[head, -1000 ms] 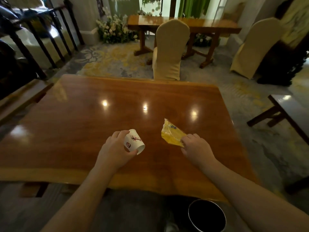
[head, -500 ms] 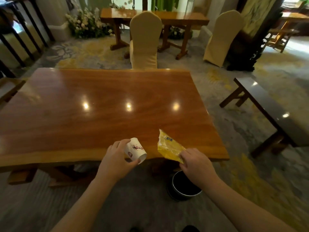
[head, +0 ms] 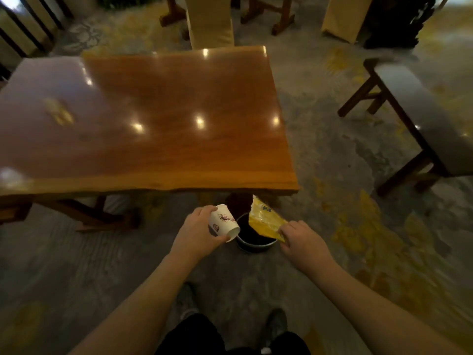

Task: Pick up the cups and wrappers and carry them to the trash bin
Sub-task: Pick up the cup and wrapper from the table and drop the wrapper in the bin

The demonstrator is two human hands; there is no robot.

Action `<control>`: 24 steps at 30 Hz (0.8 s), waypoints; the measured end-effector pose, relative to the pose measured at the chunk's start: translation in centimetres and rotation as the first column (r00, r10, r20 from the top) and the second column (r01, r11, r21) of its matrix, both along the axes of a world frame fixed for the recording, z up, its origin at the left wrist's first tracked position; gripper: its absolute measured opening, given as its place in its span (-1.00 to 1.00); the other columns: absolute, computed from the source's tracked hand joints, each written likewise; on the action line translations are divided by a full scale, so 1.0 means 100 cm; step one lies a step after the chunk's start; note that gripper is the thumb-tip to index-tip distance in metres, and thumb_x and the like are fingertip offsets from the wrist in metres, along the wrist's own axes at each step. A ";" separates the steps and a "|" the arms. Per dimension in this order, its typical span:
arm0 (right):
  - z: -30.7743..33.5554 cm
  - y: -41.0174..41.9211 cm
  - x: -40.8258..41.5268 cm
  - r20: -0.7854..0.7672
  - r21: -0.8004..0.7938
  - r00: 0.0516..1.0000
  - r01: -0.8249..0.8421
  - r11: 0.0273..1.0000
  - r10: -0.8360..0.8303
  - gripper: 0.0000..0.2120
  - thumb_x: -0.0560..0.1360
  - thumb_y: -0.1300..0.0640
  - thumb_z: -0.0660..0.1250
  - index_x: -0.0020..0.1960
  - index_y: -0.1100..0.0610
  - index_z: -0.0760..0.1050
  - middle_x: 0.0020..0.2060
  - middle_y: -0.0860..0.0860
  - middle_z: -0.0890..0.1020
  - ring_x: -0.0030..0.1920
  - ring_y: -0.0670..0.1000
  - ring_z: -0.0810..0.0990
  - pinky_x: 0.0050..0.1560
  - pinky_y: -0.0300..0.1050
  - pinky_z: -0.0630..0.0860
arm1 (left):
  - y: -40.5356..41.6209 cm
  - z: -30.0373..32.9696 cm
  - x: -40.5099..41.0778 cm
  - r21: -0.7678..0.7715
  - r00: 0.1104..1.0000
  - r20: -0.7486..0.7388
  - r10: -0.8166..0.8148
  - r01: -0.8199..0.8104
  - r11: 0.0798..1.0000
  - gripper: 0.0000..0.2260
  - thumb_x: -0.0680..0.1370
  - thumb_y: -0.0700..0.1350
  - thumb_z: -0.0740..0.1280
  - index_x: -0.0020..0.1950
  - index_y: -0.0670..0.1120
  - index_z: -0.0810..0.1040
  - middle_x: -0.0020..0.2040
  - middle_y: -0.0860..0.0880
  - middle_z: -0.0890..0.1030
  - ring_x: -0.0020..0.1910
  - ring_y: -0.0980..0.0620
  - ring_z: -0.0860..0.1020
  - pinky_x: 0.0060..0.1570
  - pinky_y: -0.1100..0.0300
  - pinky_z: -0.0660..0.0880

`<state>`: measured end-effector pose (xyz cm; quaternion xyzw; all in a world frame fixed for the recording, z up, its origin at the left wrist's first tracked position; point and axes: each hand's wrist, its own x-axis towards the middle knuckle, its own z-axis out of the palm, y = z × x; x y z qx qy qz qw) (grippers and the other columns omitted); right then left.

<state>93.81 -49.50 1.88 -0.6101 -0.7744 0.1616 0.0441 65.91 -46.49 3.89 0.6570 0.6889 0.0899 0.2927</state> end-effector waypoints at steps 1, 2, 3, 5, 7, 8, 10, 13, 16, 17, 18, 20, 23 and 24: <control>-0.008 -0.003 0.012 -0.001 -0.031 1.000 0.005 1.000 -0.005 -0.82 0.44 0.11 0.43 0.04 0.08 0.55 -0.06 0.01 0.60 -0.02 0.08 0.52 -0.13 -0.07 0.48 | -0.004 -0.008 0.010 -0.036 1.000 -0.003 -0.005 0.004 0.999 -0.25 0.34 0.18 0.55 0.44 0.10 0.33 0.36 0.05 0.44 0.32 0.01 0.40 0.22 -0.02 0.46; -0.015 -0.006 0.022 -0.002 -0.063 1.000 0.015 0.998 -0.015 -0.81 0.45 0.12 0.41 0.05 0.09 0.55 -0.05 0.02 0.60 -0.01 0.08 0.51 -0.12 -0.06 0.48 | -0.006 -0.016 0.018 -0.075 1.000 -0.001 -0.004 0.004 0.997 -0.26 0.34 0.17 0.56 0.44 0.10 0.33 0.36 0.04 0.44 0.32 0.00 0.40 0.21 -0.02 0.47; -0.023 -0.008 0.030 -0.004 -0.093 1.000 0.029 0.995 -0.030 -0.82 0.46 0.12 0.40 0.06 0.09 0.55 -0.04 0.03 0.59 -0.01 0.09 0.51 -0.11 -0.04 0.48 | -0.007 -0.024 0.025 -0.108 1.000 0.000 0.000 0.000 0.994 -0.26 0.33 0.16 0.56 0.43 0.10 0.33 0.36 0.04 0.44 0.31 0.00 0.41 0.20 -0.02 0.47; -0.036 -0.009 0.041 0.004 -0.144 0.999 0.051 0.988 -0.051 -0.83 0.48 0.10 0.37 0.05 0.10 0.56 -0.05 0.03 0.58 -0.01 0.10 0.51 -0.11 0.01 0.52 | -0.005 -0.040 0.033 -0.148 1.000 -0.003 -0.002 0.001 0.989 -0.26 0.33 0.16 0.57 0.42 0.09 0.33 0.34 0.03 0.44 0.29 -0.02 0.42 0.19 -0.03 0.47; -0.053 -0.005 0.048 0.017 -0.184 0.998 0.068 0.981 -0.066 -0.83 0.49 0.07 0.35 0.05 0.10 0.55 -0.07 0.04 0.57 -0.01 0.11 0.52 -0.11 0.05 0.54 | 0.003 -0.062 0.038 -0.177 1.000 -0.005 -0.015 0.014 0.984 -0.26 0.32 0.16 0.57 0.41 0.08 0.33 0.32 0.02 0.44 0.27 -0.04 0.43 0.17 -0.03 0.47; -0.060 -0.002 0.049 0.021 -0.199 0.997 0.074 0.977 -0.071 -0.82 0.49 0.07 0.35 0.05 0.12 0.55 -0.07 0.06 0.57 -0.01 0.12 0.52 -0.11 0.07 0.53 | 0.008 -0.071 0.040 -0.192 1.000 -0.003 -0.020 0.019 0.981 -0.26 0.32 0.16 0.57 0.41 0.07 0.33 0.31 0.01 0.44 0.27 -0.04 0.44 0.17 -0.03 0.48; -0.078 0.005 0.050 0.030 -0.232 0.995 0.099 0.968 -0.094 -0.80 0.49 0.08 0.35 0.07 0.14 0.54 -0.04 0.09 0.58 0.01 0.15 0.52 -0.07 0.11 0.53 | 0.022 -0.093 0.046 -0.231 1.000 0.001 -0.029 0.029 0.973 -0.25 0.32 0.18 0.56 0.41 0.06 0.33 0.31 -0.01 0.43 0.26 -0.06 0.45 0.17 -0.05 0.49; -0.111 0.021 0.048 0.012 -0.262 0.989 0.144 0.954 -0.146 -0.77 0.46 0.16 0.36 0.11 0.17 0.53 0.00 0.15 0.62 0.04 0.23 0.53 -0.02 0.11 0.52 | 0.048 -0.133 0.055 -0.279 0.998 -0.015 -0.056 0.050 0.959 -0.24 0.33 0.22 0.53 0.42 0.02 0.32 0.32 -0.06 0.42 0.28 -0.12 0.44 0.20 -0.08 0.45; -0.152 0.043 0.046 0.010 -0.279 0.984 0.173 0.945 -0.177 -0.77 0.45 0.18 0.37 0.10 0.17 0.52 -0.02 0.17 0.62 0.02 0.26 0.54 -0.09 0.07 0.48 | 0.071 -0.179 0.064 -0.315 0.996 -0.034 -0.087 0.072 0.946 -0.24 0.32 0.19 0.53 0.43 0.01 0.32 0.33 -0.10 0.42 0.28 -0.17 0.43 0.19 -0.07 0.43; -0.169 0.052 0.045 0.023 -0.291 0.982 0.184 0.939 -0.186 -0.78 0.45 0.19 0.36 0.09 0.17 0.53 -0.03 0.17 0.62 0.01 0.27 0.54 -0.12 0.06 0.47 | 0.078 -0.197 0.066 -0.325 0.996 -0.029 -0.090 0.076 0.943 -0.24 0.32 0.18 0.53 0.42 0.01 0.32 0.34 -0.11 0.41 0.28 -0.18 0.43 0.19 -0.05 0.44; -0.185 0.060 0.045 0.039 -0.298 0.979 0.201 0.933 -0.198 -0.79 0.44 0.19 0.35 0.07 0.17 0.53 -0.04 0.17 0.62 0.00 0.27 0.55 -0.16 0.03 0.44 | 0.085 -0.215 0.068 -0.328 0.995 -0.024 -0.093 0.080 0.941 -0.25 0.32 0.17 0.53 0.42 0.01 0.32 0.33 -0.11 0.41 0.28 -0.18 0.44 0.19 -0.04 0.45; -0.223 0.076 0.045 0.057 -0.305 0.973 0.228 0.924 -0.222 -0.82 0.44 0.18 0.36 0.04 0.17 0.52 -0.06 0.16 0.60 -0.02 0.26 0.54 -0.21 -0.02 0.38 | 0.098 -0.255 0.073 -0.323 0.997 -0.014 -0.076 0.068 0.944 -0.26 0.32 0.15 0.55 0.40 -0.02 0.34 0.32 -0.13 0.43 0.26 -0.18 0.46 0.18 -0.04 0.47; -0.276 0.093 0.045 0.061 -0.315 0.975 0.220 0.923 -0.211 -0.85 0.46 0.17 0.36 0.00 0.18 0.51 -0.07 0.16 0.58 -0.02 0.26 0.52 -0.22 -0.02 0.40 | 0.115 -0.310 0.082 -0.307 0.999 0.025 -0.034 0.040 0.951 -0.28 0.32 0.09 0.58 0.39 -0.05 0.37 0.32 -0.14 0.43 0.25 -0.19 0.46 0.17 -0.08 0.48; -0.294 0.099 0.044 0.056 -0.321 0.978 0.209 0.924 -0.202 -0.86 0.47 0.17 0.34 0.00 0.19 0.50 -0.07 0.17 0.58 -0.01 0.26 0.52 -0.23 -0.02 0.40 | 0.120 -0.327 0.086 -0.307 0.999 0.024 -0.028 0.034 0.951 -0.27 0.32 0.08 0.58 0.39 -0.05 0.38 0.33 -0.13 0.43 0.27 -0.19 0.45 0.18 -0.08 0.47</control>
